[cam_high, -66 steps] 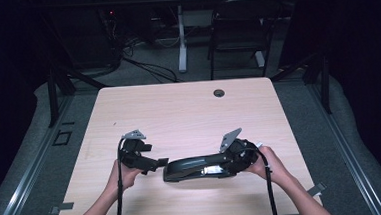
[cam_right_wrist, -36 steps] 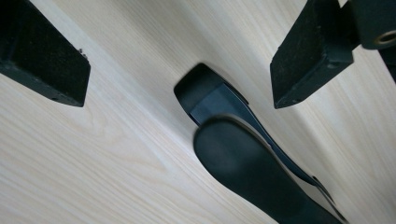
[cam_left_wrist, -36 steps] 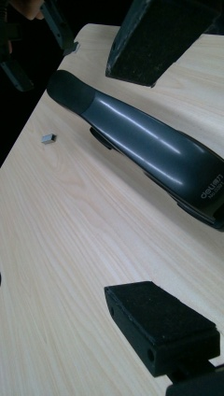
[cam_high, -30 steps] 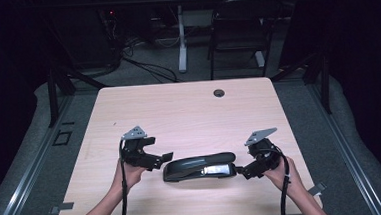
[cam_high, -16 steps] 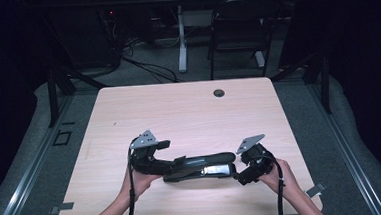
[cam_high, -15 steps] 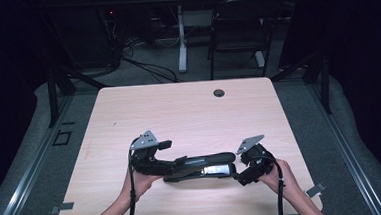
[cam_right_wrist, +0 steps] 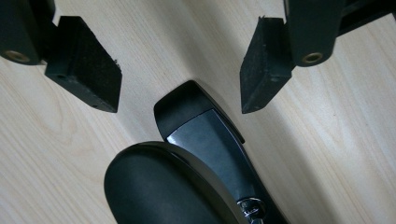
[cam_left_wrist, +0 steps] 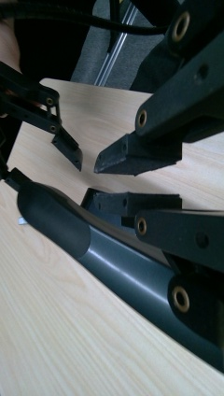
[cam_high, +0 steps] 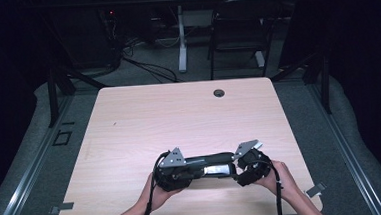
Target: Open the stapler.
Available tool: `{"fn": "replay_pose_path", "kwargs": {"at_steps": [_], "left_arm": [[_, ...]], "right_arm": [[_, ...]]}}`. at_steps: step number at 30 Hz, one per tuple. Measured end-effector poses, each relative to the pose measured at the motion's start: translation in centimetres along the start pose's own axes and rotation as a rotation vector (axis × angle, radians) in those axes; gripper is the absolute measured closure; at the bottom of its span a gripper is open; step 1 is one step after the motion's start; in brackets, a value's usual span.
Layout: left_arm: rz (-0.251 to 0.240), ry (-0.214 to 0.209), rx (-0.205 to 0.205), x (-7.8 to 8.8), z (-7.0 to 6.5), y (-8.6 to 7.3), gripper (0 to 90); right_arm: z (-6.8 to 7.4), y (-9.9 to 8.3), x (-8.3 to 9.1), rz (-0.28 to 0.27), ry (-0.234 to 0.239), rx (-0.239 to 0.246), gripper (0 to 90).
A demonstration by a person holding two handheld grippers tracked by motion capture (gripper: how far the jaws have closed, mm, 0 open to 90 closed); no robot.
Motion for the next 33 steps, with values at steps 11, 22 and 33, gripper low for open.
{"fn": "replay_pose_path", "kwargs": {"at_steps": [11, 22, 33], "left_arm": [[0.021, 0.056, 0.064, -3.5, -0.4, -1.9, 89.9], [-0.049, 0.154, 0.010, -4.3, -0.8, -2.1, 90.0], [-0.050, 0.224, -0.023, -6.1, -1.0, -2.1, 90.0]], "right_arm": [[0.2, 0.1, -0.6, -0.033, 0.017, 0.018, 50.5], [0.2, 1.0, -1.5, -0.092, -0.014, -0.069, 73.6], [0.1, 0.3, -2.9, -0.095, 0.020, -0.071, 82.2]]}}
Point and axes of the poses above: each handheld gripper's, and its own axes: x roughly backward along the jaws, y roughly out of its top, z roughly to its left, the point moved 2 cm from there along -x, roughly forward along the jaws, and after that the axes turned 1 degree about -z, right-handed, at the moved point
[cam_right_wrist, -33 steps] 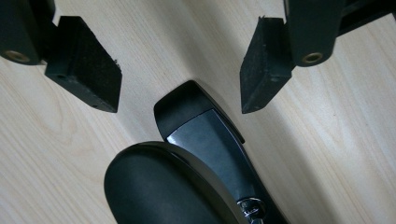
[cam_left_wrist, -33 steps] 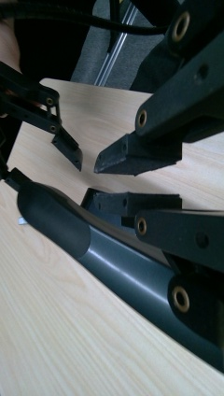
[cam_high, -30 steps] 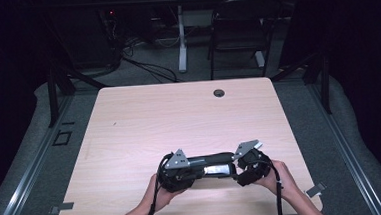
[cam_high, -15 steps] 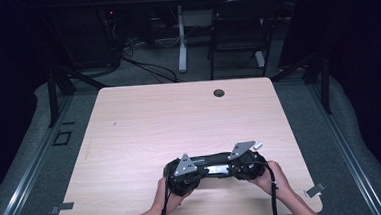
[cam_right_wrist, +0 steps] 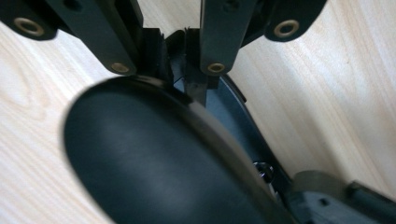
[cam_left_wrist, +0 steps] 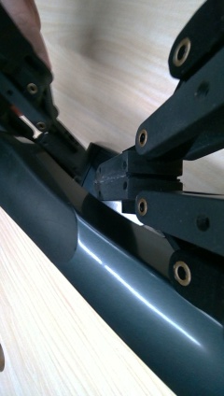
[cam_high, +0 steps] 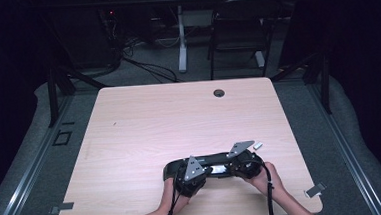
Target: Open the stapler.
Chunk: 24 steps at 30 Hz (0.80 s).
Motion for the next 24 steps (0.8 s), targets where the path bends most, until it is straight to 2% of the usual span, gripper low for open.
{"fn": "replay_pose_path", "kwargs": {"at_steps": [5, 6, 9, 14, 18, 19, 21, 24], "left_arm": [[0.002, 0.010, 0.006, -0.7, -0.3, 0.0, 90.0], [-0.001, 0.011, 0.019, -1.1, -0.3, 0.0, 90.0], [-0.007, 0.021, 0.032, -1.4, -0.2, -0.1, 90.0], [-0.036, 0.049, 0.031, -2.0, -0.6, -0.2, 90.0], [-0.029, 0.036, 0.049, -2.2, -0.6, -0.1, 90.0], [-0.024, 0.037, 0.064, -2.2, -0.5, 0.0, 90.0], [-0.025, 0.036, 0.067, -2.4, -0.5, 0.0, 90.0], [-0.032, 0.035, 0.070, -2.5, -0.6, 0.0, 90.0]], "right_arm": [[0.1, 0.0, -0.4, 0.010, 0.003, 0.017, 81.9], [0.1, -0.1, -0.7, 0.019, 0.009, 0.015, 81.7], [0.2, -0.3, -0.8, 0.024, 0.001, 0.022, 85.6], [0.1, -0.4, -0.9, 0.017, 0.015, -0.001, 90.0], [0.3, -0.7, -0.9, -0.006, 0.005, 0.002, 90.0], [0.3, -0.8, -0.9, -0.018, 0.016, -0.001, 90.0], [0.3, -0.9, -0.8, -0.016, 0.040, -0.023, 90.0], [0.3, -0.9, -0.8, -0.020, 0.043, -0.025, 90.0]]}}
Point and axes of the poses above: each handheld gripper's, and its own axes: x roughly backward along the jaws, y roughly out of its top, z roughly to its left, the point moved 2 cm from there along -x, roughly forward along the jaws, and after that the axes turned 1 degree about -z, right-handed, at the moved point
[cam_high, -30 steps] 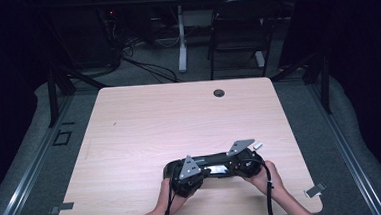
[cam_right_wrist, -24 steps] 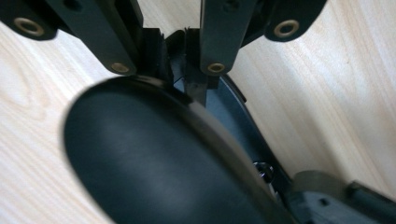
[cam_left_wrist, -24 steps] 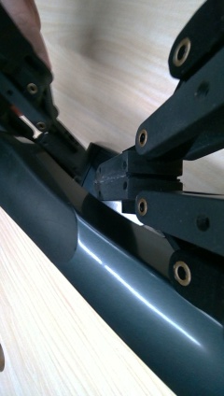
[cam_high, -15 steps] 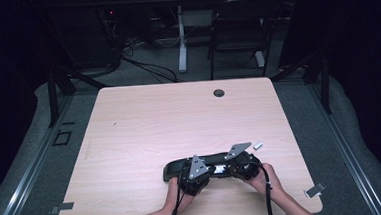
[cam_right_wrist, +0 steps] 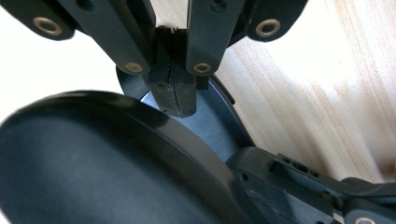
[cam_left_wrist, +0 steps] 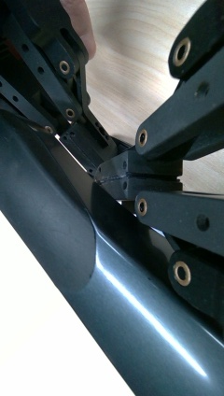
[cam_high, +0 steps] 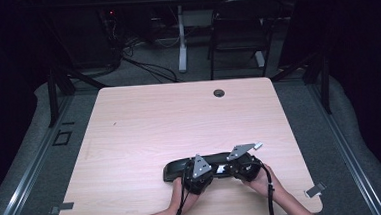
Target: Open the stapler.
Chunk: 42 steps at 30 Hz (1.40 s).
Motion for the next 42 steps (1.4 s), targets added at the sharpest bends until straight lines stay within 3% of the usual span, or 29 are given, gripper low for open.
{"fn": "replay_pose_path", "kwargs": {"at_steps": [8, 12, 15, 21, 30, 42], "left_arm": [[-0.022, 0.013, -0.010, -0.6, -0.2, -0.1, 90.0], [-0.039, 0.028, -0.015, -0.8, -0.5, -0.1, 90.0], [-0.047, 0.043, -0.020, -1.0, -0.6, -0.1, 90.0], [-0.051, 0.103, -0.063, -0.8, -0.8, 0.2, 90.0], [-0.067, 0.085, -0.044, -0.5, -0.7, 0.5, 90.0], [-0.097, 0.084, -0.051, 0.0, -0.6, 1.1, 90.0]], "right_arm": [[0.1, 0.2, -0.1, 0.006, -0.016, -0.018, 90.0], [0.1, 0.4, -0.2, 0.009, -0.047, -0.018, 90.0], [-0.2, 0.4, -0.3, 0.012, -0.041, -0.053, 90.0], [-0.2, 0.4, -0.2, 0.018, -0.039, -0.062, 90.0], [-0.3, 0.4, -0.2, 0.012, -0.031, -0.058, 90.0], [-0.5, 0.1, -0.2, -0.007, -0.019, -0.029, 90.0]]}}
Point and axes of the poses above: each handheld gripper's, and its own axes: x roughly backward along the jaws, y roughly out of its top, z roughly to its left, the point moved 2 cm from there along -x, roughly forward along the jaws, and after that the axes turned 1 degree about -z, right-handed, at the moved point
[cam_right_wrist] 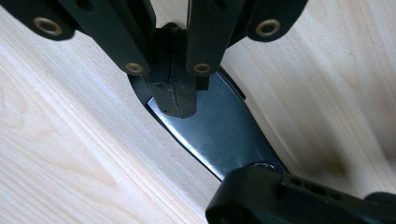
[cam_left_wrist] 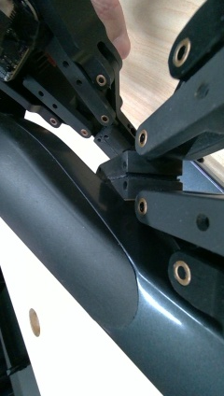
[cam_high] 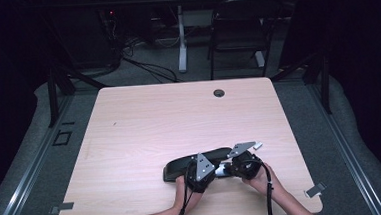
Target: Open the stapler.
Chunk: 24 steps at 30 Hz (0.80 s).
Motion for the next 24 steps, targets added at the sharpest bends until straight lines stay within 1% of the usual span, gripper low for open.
{"fn": "replay_pose_path", "kwargs": {"at_steps": [3, 4, 6, 8, 9, 10, 11, 13, 14, 17, 18, 21, 22, 24], "left_arm": [[-0.010, 0.002, -0.001, 0.03, 0.01, 0.09, 90.0], [-0.011, 0.001, -0.009, 0.09, 0.04, 0.18, 90.0], [-0.021, 0.000, -0.010, 0.16, 0.05, 0.32, 90.0], [-0.028, -0.001, -0.010, 0.24, 0.08, 0.43, 90.0], [-0.030, 0.000, -0.009, 0.28, 0.07, 0.47, 90.0], [-0.028, -0.003, -0.013, 0.30, 0.10, 0.54, 90.0], [-0.028, -0.003, -0.010, 0.31, 0.08, 0.55, 90.0], [-0.029, 0.000, -0.012, 0.31, 0.07, 0.55, 90.0], [-0.026, 0.012, -0.013, 0.31, 0.02, 0.56, 90.0], [-0.024, 0.011, -0.016, 0.32, 0.04, 0.58, 90.0], [-0.026, -0.001, -0.016, 0.29, 0.07, 0.57, 90.0], [-0.026, -0.001, -0.015, 0.28, 0.06, 0.57, 90.0], [-0.025, -0.001, -0.015, 0.29, 0.07, 0.58, 90.0], [-0.024, 0.000, -0.018, 0.31, 0.09, 0.60, 90.0]], "right_arm": [[0.08, 0.02, -0.05, -0.004, 0.001, 0.008, 90.0], [0.04, 0.03, -0.02, 0.002, -0.002, 0.015, 90.0], [0.07, 0.00, -0.01, 0.001, -0.003, 0.008, 90.0], [0.06, -0.01, -0.08, -0.009, 0.000, 0.011, 90.0], [0.08, 0.02, -0.04, -0.002, -0.006, 0.014, 90.0], [0.14, 0.04, 0.03, 0.008, -0.005, 0.009, 90.0], [0.11, 0.03, -0.02, 0.001, -0.006, 0.012, 90.0], [0.13, 0.03, 0.03, 0.007, -0.005, 0.010, 90.0], [0.11, 0.02, 0.01, 0.004, -0.005, 0.011, 90.0], [0.11, 0.02, 0.06, 0.011, -0.004, 0.014, 90.0], [0.12, 0.03, 0.04, 0.008, -0.004, 0.012, 90.0], [0.13, 0.00, 0.07, 0.011, -0.008, 0.018, 90.0], [0.10, -0.16, 0.02, -0.011, -0.001, 0.025, 90.0], [0.02, -0.36, 0.05, -0.024, 0.008, 0.028, 90.0]]}}
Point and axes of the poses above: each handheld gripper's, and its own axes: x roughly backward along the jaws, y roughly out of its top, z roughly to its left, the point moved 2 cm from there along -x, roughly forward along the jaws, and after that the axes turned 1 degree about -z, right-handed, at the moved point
